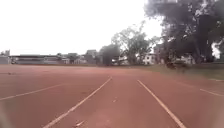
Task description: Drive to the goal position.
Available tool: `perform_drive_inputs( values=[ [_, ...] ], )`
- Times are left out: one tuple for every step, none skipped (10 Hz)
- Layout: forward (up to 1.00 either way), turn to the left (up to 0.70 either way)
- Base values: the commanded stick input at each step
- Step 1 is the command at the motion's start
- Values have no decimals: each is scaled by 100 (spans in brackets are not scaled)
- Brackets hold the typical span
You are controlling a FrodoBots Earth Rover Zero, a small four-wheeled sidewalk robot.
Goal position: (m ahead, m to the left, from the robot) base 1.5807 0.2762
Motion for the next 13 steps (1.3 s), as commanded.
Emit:
perform_drive_inputs(
  values=[
    [45, 0],
    [45, 0],
    [45, 0],
    [45, 0],
    [45, 0],
    [45, 0],
    [45, 0],
    [45, 0],
    [45, 0],
    [45, 0],
    [45, 0],
    [45, 0],
    [45, 0]
  ],
)
